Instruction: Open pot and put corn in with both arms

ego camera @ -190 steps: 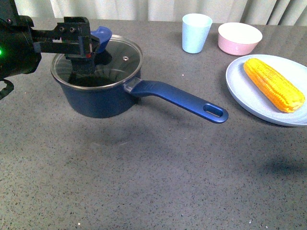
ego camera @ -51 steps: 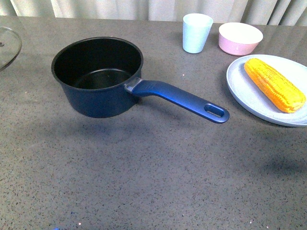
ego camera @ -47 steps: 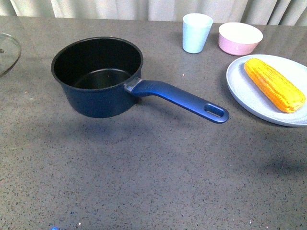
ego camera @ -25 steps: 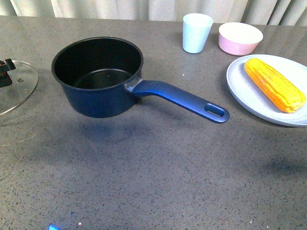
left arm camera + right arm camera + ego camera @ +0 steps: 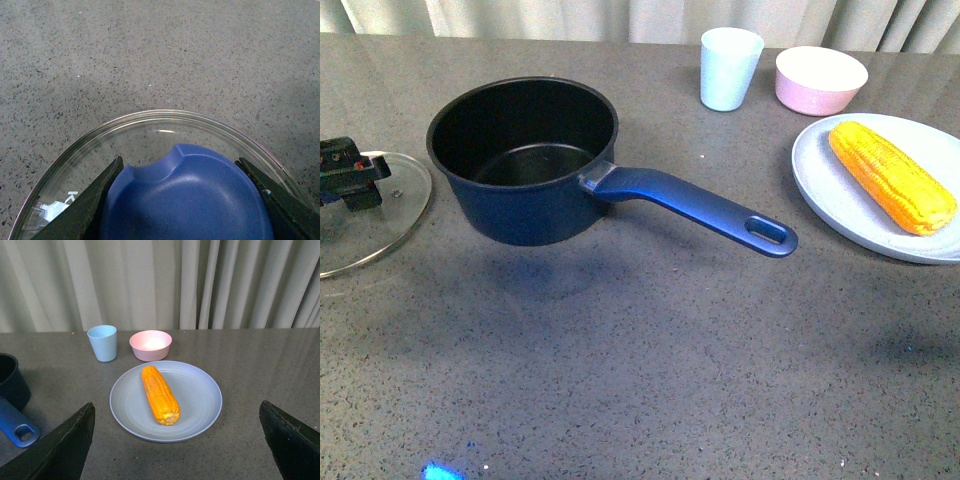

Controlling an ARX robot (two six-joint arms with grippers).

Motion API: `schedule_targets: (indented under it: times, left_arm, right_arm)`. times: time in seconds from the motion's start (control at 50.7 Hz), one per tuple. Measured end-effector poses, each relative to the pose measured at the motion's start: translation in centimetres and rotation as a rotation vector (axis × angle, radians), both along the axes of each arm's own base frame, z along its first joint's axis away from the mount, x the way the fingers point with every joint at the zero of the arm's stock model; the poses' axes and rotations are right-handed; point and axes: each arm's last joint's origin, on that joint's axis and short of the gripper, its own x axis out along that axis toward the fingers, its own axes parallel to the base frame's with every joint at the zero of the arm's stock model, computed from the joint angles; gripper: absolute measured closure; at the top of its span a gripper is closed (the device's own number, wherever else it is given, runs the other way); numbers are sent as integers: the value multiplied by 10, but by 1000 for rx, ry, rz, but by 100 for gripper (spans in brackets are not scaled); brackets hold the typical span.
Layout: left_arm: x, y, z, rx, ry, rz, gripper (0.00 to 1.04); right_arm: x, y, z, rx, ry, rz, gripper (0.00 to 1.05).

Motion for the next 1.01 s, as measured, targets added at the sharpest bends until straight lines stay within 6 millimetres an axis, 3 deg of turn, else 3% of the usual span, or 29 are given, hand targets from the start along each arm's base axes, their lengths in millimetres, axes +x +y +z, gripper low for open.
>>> schedule_targets:
  times: [0.276, 0.513, 0.552, 0.631, 0.867, 1.005]
  left_arm:
    - [-1, -1, -3, 7, 2, -3, 46]
    - [-5, -4, -6, 0, 16, -12, 11]
    - [-7, -5, -7, -2, 20, -12, 7]
    - [-11, -6, -4, -14, 28, -16, 9]
    - [-33, -9, 27, -80, -3, -20, 9]
    - [-49, -11, 61, -119, -77, -11, 9]
  right_arm:
    - [0, 0, 0, 0, 0, 0, 9]
    - [0, 0, 0, 0, 0, 0, 9]
    - [0, 0, 0, 0, 0, 0, 9]
    - [0, 0, 0, 0, 0, 0, 9]
    - [0, 0, 0, 0, 0, 0, 9]
    - [0, 0, 0, 0, 0, 0, 9]
